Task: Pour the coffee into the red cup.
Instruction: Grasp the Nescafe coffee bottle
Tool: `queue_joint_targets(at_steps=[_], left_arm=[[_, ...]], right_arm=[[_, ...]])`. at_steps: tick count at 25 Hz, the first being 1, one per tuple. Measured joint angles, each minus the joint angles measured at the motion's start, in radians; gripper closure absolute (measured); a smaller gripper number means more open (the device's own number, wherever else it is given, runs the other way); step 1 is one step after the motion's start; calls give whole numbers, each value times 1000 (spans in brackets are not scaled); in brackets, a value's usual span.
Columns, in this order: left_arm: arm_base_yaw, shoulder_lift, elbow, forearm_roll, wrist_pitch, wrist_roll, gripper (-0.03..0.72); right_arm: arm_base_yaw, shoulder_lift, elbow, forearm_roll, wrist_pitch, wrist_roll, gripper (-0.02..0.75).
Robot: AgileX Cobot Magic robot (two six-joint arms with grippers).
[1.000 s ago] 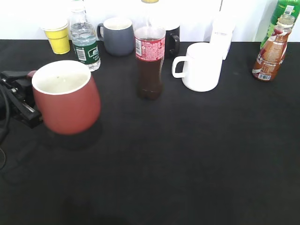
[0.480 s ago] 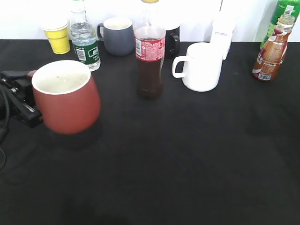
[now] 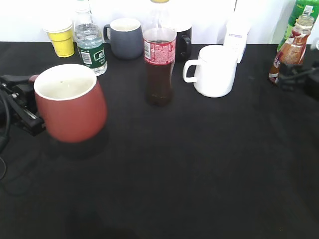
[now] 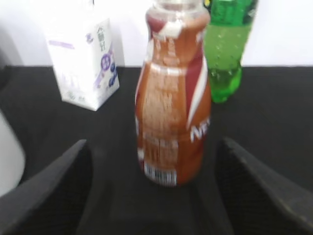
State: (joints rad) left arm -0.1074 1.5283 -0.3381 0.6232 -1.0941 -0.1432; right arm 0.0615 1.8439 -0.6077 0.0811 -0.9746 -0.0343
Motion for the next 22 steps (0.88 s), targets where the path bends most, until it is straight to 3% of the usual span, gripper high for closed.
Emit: queue_joint_targets(at_steps=[20, 22], left_arm=[[0, 0, 0, 3, -27, 0, 624], [0, 0, 0, 3, -27, 0, 624]], right_arm=[[0, 404, -399, 57, -113, -15, 142], [0, 404, -400, 57, -117, -23, 202]])
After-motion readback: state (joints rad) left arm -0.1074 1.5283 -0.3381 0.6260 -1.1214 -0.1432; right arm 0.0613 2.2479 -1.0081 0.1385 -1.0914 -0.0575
